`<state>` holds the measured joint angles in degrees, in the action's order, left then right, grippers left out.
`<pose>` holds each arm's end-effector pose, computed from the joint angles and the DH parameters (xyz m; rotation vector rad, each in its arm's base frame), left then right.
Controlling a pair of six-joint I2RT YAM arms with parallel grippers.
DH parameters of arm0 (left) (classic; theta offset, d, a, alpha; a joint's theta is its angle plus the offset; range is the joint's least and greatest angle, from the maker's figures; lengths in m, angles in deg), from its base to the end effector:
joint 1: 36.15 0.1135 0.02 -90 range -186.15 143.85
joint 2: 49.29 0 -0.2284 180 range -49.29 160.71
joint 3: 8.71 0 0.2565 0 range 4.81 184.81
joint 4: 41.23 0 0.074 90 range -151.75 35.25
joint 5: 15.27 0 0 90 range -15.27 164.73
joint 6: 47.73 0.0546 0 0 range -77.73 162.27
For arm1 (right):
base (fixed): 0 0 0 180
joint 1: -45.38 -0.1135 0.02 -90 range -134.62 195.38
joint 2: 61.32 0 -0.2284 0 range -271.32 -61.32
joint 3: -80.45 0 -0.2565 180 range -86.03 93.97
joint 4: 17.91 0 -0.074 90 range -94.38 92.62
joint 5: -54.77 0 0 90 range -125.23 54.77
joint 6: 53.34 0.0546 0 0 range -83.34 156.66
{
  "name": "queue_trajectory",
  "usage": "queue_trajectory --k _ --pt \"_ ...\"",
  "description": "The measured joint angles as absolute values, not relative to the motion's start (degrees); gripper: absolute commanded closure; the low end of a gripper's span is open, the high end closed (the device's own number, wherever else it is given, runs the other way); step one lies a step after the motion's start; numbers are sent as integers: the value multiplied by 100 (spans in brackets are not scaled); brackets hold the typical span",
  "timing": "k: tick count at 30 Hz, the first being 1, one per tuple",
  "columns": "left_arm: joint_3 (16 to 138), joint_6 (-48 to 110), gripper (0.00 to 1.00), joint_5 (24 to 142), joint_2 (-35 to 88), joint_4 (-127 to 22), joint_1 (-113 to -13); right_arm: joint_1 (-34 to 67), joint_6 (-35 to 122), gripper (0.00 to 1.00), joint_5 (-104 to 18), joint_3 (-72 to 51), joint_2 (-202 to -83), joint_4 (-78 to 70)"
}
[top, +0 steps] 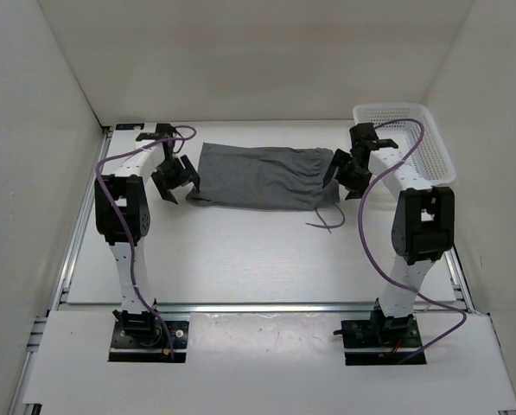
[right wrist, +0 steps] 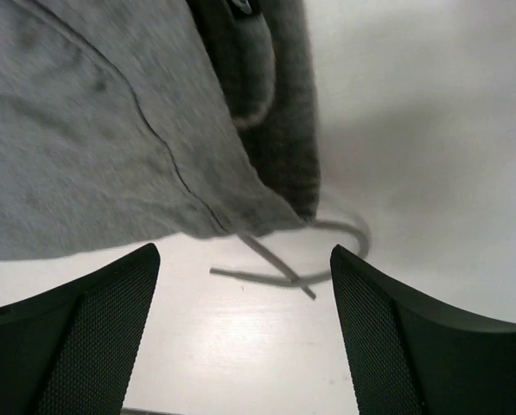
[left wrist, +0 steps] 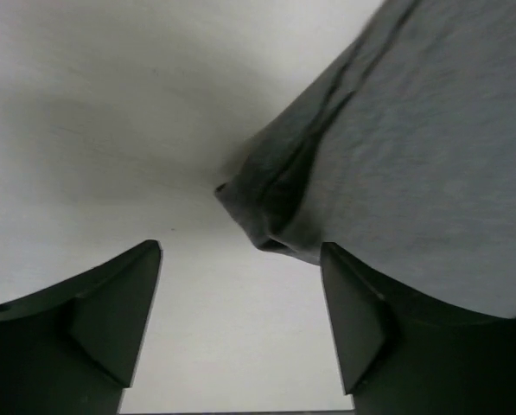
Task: Fold and stack the shorts
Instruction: Fold the shorts
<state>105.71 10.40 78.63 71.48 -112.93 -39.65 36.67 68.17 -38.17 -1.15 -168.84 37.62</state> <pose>0.4174 -0.0292 0.1557 -0.7145 2.8700 -0.1900 0.3920 0.0629 0.1745 0.5242 2.6794 0.2769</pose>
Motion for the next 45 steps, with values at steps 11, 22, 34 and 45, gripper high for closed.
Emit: queue_trajectory --k 11,22,34,45 --pt "10571 915 89 8101 7793 -11037 -4029 3632 6648 40 -3585 644 -18003 3600" --pt "9304 727 90 7948 6877 -10744 -3712 3306 6567 95 -3957 27 -17936 3307" --pt "6683 635 90 7507 3942 -10921 -3369 2342 6434 9 -3380 -1763 -15783 3578" --pt "6591 519 90 7448 3949 -10888 -3476 1870 6506 100 -2844 -316 -15691 3740"
